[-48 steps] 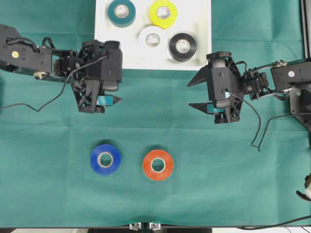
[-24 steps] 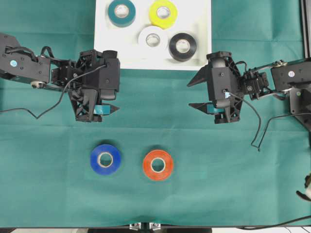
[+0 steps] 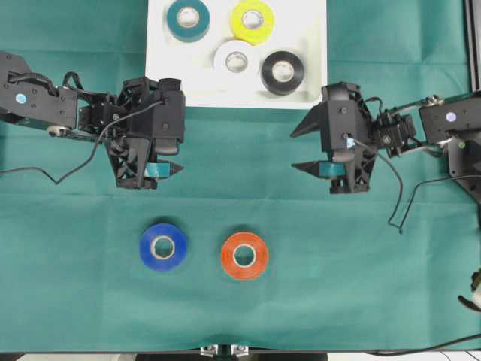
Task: Put the tape alternately from left to right into the white case.
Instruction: 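Move the right gripper down into the orange roll's hole, then close the right gripper inside the orange roll and lift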
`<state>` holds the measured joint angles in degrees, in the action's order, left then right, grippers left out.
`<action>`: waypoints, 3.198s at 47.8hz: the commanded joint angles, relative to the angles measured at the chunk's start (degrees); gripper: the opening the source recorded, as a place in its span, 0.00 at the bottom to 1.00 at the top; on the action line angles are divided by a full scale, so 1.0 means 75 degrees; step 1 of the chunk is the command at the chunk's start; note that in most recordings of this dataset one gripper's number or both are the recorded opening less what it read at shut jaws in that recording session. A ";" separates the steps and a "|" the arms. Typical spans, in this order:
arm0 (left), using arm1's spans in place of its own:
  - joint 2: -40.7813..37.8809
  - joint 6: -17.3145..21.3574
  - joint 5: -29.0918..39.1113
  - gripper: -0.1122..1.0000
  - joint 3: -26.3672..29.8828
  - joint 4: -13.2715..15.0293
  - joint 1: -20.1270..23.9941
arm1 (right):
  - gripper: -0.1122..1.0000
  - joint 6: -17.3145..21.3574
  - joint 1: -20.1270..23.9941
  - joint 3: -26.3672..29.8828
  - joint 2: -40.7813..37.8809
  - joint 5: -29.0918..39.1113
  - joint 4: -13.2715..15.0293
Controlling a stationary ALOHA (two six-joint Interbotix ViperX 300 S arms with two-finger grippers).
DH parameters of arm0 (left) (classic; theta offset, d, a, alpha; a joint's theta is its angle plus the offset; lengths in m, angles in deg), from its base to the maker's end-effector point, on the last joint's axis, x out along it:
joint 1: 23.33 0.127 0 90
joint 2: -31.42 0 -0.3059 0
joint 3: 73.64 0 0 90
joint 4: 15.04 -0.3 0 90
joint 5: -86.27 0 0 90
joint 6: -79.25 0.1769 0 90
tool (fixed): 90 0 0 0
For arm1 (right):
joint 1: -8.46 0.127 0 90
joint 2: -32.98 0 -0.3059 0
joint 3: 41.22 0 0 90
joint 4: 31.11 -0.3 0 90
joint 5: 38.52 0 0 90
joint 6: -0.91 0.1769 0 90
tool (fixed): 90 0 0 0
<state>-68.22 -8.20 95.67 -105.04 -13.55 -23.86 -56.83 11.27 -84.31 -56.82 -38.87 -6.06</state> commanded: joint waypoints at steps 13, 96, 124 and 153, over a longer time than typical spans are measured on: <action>0.0129 -0.0012 -0.0059 0.87 -0.0070 0.0012 -0.0023 | 0.72 0.0246 0.0715 0.0188 -0.0070 -0.0598 -0.0012; 0.0117 -0.0012 -0.0059 0.87 -0.0094 0.0012 -0.0023 | 0.72 0.0609 0.1863 0.2637 -0.3047 -0.0750 -0.0012; 0.0117 -0.0012 -0.0059 0.87 -0.0105 0.0012 -0.0023 | 0.72 0.0645 0.1863 0.3234 -0.3656 0.0094 -0.0012; 0.0117 -0.0012 -0.0070 0.87 -0.0152 0.0012 -0.0012 | 0.37 0.0633 0.1863 0.3070 -0.3129 0.0375 0.0000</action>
<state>-68.22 -8.29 95.67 -105.83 -13.55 -23.86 -52.00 25.33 -61.63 -82.92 -36.24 -6.06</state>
